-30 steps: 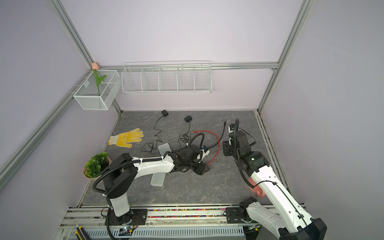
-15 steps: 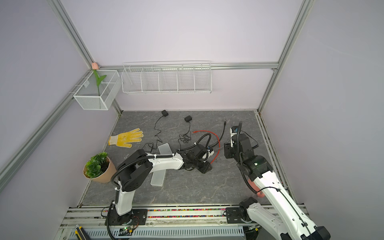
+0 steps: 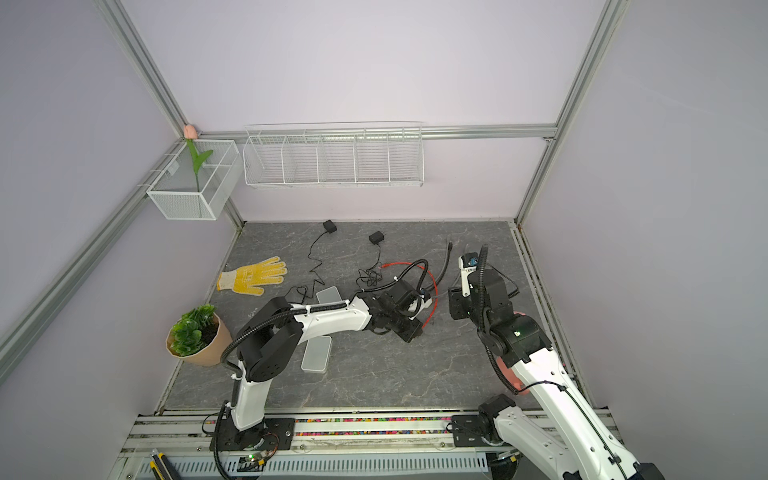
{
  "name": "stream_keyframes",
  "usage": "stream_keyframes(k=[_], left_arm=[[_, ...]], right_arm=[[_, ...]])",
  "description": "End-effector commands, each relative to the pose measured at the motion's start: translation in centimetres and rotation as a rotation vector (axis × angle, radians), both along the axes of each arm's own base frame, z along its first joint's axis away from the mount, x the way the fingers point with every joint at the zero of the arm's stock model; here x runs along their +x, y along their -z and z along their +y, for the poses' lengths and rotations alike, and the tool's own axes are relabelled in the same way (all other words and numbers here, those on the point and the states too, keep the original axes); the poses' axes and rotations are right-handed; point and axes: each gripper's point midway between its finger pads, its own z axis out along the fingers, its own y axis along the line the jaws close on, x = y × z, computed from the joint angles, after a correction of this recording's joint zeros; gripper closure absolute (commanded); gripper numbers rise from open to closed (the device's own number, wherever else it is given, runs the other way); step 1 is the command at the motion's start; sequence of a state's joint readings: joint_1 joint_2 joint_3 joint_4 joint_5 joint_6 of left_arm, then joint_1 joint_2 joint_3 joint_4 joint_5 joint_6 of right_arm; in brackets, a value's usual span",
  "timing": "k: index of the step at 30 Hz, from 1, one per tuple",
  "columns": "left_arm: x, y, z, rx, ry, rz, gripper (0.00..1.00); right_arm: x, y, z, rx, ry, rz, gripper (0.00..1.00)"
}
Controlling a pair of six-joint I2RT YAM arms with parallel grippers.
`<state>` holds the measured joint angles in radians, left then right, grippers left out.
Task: Insert the plug into the switch port
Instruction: 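Lift the red plug with the left gripper while the right gripper approaches it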
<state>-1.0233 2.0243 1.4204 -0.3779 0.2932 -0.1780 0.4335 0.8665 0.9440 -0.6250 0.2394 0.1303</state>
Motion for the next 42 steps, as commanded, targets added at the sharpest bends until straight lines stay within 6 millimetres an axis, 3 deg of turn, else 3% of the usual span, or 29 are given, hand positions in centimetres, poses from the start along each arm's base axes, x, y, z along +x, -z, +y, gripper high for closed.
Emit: stream_keyframes(k=[1,5,10,15,19,23,28,33,42], left_arm=[[-2.0,-6.6,-0.2,-0.215,0.12,0.128,0.98],[-3.4,-9.9,1.4,-0.373,0.167,0.268,0.99],[-5.4,-12.1,3.1,-0.47,0.222,0.357,0.99],[-7.3,-14.6,4.5,-0.514,0.285,0.393,0.98],[-7.2,-16.1,6.3,-0.548,0.273,0.388,0.98],[-6.6,-16.6,8.2,-0.577,0.231,0.388,0.98],[-7.4,-16.0,9.0,-0.592,0.222,0.416,0.98],[-7.9,-14.8,9.3,-0.625,0.2,0.465,0.98],[-9.3,-14.1,10.6,-0.633,0.2,0.494,0.99]], right_arm=[[-1.1,-1.3,1.2,-0.009,-0.129,-0.023,0.45],[-2.1,-2.3,2.0,0.003,-0.203,-0.046,0.45],[-4.0,-2.7,4.4,0.006,-0.404,-0.057,0.45],[-6.5,-2.7,7.6,-0.018,-0.645,-0.156,0.39],[-8.8,-2.8,9.3,-0.067,-0.815,-0.155,0.3],[-9.6,-2.6,9.7,-0.147,-0.897,-0.127,0.26],[-9.7,-2.2,11.3,-0.192,-0.987,-0.124,0.25],[-10.0,0.0,13.4,-0.317,-1.07,-0.06,0.26],[-10.8,2.5,14.8,-0.408,-1.163,0.012,0.28]])
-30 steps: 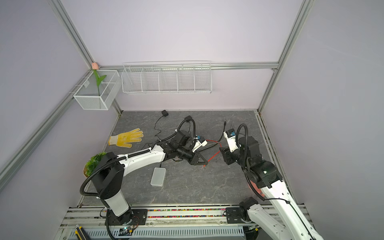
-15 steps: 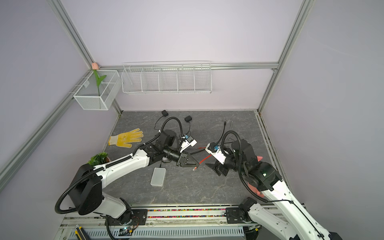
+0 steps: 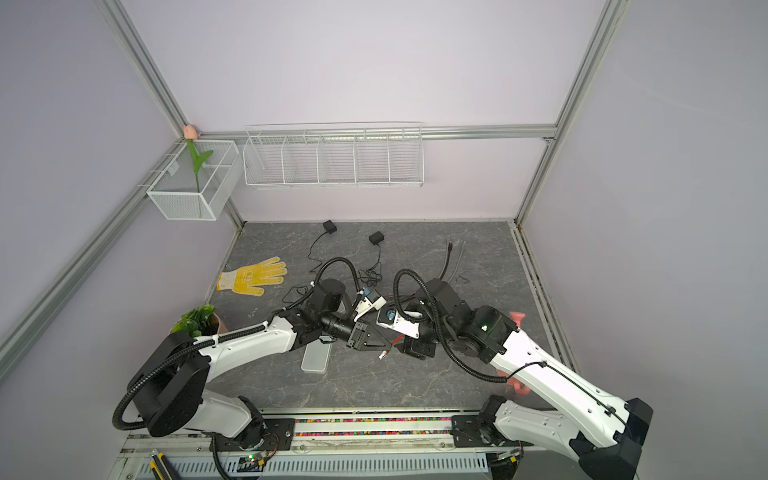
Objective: Insert the plug into the switch port
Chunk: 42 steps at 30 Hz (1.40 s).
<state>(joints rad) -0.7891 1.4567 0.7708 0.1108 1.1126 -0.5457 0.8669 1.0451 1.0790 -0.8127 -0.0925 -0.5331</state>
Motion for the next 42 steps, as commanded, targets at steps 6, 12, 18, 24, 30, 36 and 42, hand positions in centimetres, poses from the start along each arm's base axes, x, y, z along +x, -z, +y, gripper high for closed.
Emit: stream_keyframes(k=[6,12,18,24,30,36,42], left_arm=[[-1.0,-1.4,0.7,-0.055,0.017,-0.03,0.98],[-1.0,-1.5,0.8,-0.062,0.007,-0.022,0.98],[-1.2,-1.7,1.0,-0.073,0.0,-0.015,0.98],[-1.2,-1.7,0.9,-0.077,0.001,-0.005,0.98],[-1.2,-1.6,1.0,-0.066,-0.002,-0.008,0.8],[2.0,-1.7,2.8,0.032,-0.189,-0.128,0.45],[4.5,-3.0,6.5,0.182,-0.432,-0.368,0.46]], right_arm=[[-0.9,1.5,0.9,-0.071,-0.084,0.044,0.35],[-1.1,2.4,1.3,-0.095,-0.098,0.07,0.51],[-1.4,3.2,1.8,-0.098,-0.111,0.096,0.57],[-1.0,3.7,1.9,-0.113,-0.093,0.099,0.64],[-0.9,3.5,1.9,-0.119,-0.071,0.114,0.84],[-0.1,4.5,0.9,-0.171,0.019,0.13,0.87],[0.0,6.6,1.7,-0.162,0.093,0.234,0.9]])
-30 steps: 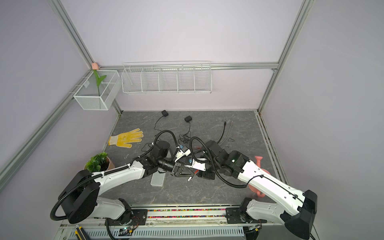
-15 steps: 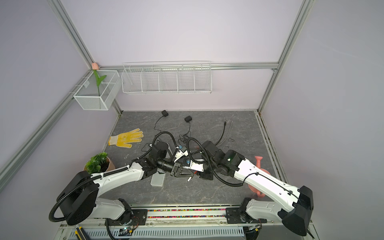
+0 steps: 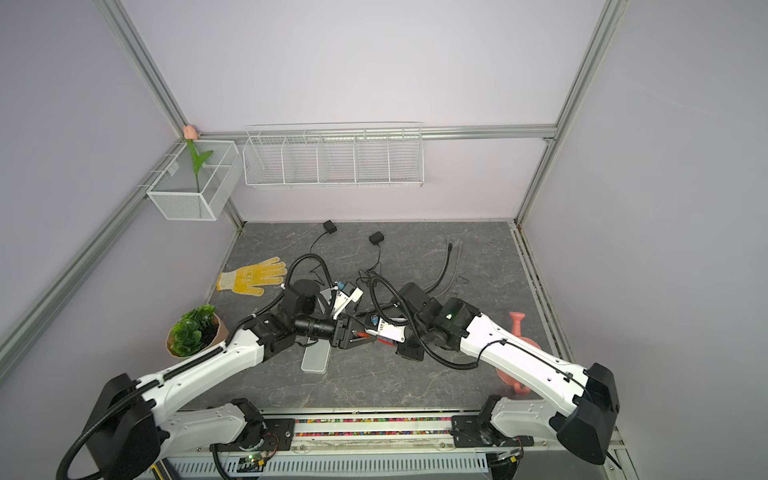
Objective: Insert the plug into the switch port
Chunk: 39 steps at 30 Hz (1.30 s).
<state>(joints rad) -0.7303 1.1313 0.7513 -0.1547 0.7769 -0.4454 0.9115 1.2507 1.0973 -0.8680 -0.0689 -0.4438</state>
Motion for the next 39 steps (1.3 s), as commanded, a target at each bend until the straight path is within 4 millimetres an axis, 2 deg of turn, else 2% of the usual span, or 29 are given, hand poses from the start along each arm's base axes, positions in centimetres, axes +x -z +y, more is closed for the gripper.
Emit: stream_keyframes(k=[1,5,8,10,13,17,24,26,27,28,30,31,34,39], left_arm=[[1.8,0.0,2.5,0.097,-0.168,-0.121,0.49],[1.9,0.0,3.0,0.05,-0.217,-0.132,0.56],[1.5,1.0,2.5,0.067,-0.187,-0.083,0.61],[1.3,1.4,2.3,0.063,-0.166,-0.065,0.63],[1.3,1.3,2.0,0.053,-0.16,-0.062,0.68],[1.4,1.3,2.1,0.054,-0.164,-0.066,0.71],[1.4,1.8,2.3,0.071,-0.172,-0.059,0.74],[1.5,2.0,2.4,0.076,-0.178,-0.057,0.75],[1.5,2.1,2.4,0.079,-0.18,-0.056,0.75],[1.5,2.1,2.4,0.08,-0.182,-0.056,0.75],[1.6,2.2,2.6,0.087,-0.192,-0.059,0.75],[1.6,2.2,2.7,0.09,-0.196,-0.063,0.73],[1.6,1.4,3.4,0.101,-0.222,-0.099,0.53],[1.7,-1.8,5.1,0.036,-0.297,-0.227,0.48]], right_arm=[[0.3,1.2,0.7,0.017,0.065,0.051,0.9],[1.0,1.5,1.1,0.042,0.097,0.03,0.82],[1.2,0.5,1.5,0.089,0.094,0.0,0.73],[1.4,-0.2,1.9,0.123,0.088,-0.018,0.62],[1.2,-0.8,2.9,0.174,0.06,-0.003,0.55],[0.7,-0.6,4.3,0.206,0.025,0.049,0.52],[0.7,0.2,5.7,0.233,0.002,0.092,0.52],[0.9,0.3,6.0,0.236,0.007,0.095,0.55],[1.1,0.4,6.2,0.238,0.013,0.092,0.7],[1.2,0.3,6.3,0.243,0.014,0.088,0.79],[1.2,0.4,6.4,0.247,0.013,0.091,0.9],[1.2,0.5,6.4,0.245,0.012,0.097,0.93],[0.6,1.2,6.3,0.236,-0.005,0.17,0.93],[-0.7,0.8,6.1,0.271,-0.049,0.425,0.93]])
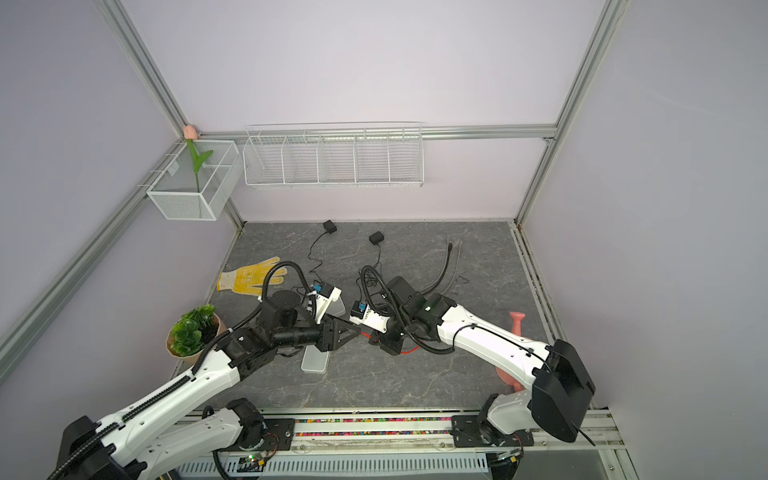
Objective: Insert the plug into the switch port
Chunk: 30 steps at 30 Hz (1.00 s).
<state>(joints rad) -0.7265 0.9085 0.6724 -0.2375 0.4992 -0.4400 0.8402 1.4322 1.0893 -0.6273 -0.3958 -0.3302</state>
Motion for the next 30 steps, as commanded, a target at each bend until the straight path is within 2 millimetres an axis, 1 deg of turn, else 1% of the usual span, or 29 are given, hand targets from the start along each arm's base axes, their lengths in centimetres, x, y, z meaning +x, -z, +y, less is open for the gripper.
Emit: stream_keyframes(k=[1,3,6,10,12,18,22,26,30], left_arm=[[0.2,-1.7,1.5,-0.015,-0.065,-0.105,0.48],[0.1,-1.8,2.1,0.001,-0.081,-0.116,0.48],[-0.1,-1.0,2.7,0.046,-0.09,-0.105,0.48],[-0.2,-0.3,2.9,0.085,-0.087,-0.087,0.49],[-0.1,0.0,3.0,0.097,-0.09,-0.087,0.49],[-0.1,0.3,2.5,0.12,-0.056,-0.082,0.49],[-0.4,1.3,2.0,0.137,-0.011,-0.055,0.49],[-0.6,1.1,1.5,0.126,0.018,-0.054,0.49],[-1.0,0.9,1.1,0.097,0.041,-0.054,0.54]], right_arm=[[-1.9,-1.1,0.0,0.061,-0.082,0.203,0.93],[-2.0,-1.8,0.1,0.093,-0.104,0.272,0.93],[-2.3,-2.2,0.4,0.106,-0.133,0.346,0.93],[-2.9,-1.4,0.4,0.057,-0.156,0.469,0.93],[-3.1,-1.2,0.4,0.049,-0.167,0.505,0.93],[-3.1,-1.3,0.4,0.049,-0.172,0.525,0.93],[-3.3,-1.6,0.4,0.055,-0.184,0.531,0.93],[-3.4,-1.6,0.4,0.055,-0.194,0.55,0.93],[-3.3,-1.5,0.5,0.056,-0.195,0.554,0.93]])
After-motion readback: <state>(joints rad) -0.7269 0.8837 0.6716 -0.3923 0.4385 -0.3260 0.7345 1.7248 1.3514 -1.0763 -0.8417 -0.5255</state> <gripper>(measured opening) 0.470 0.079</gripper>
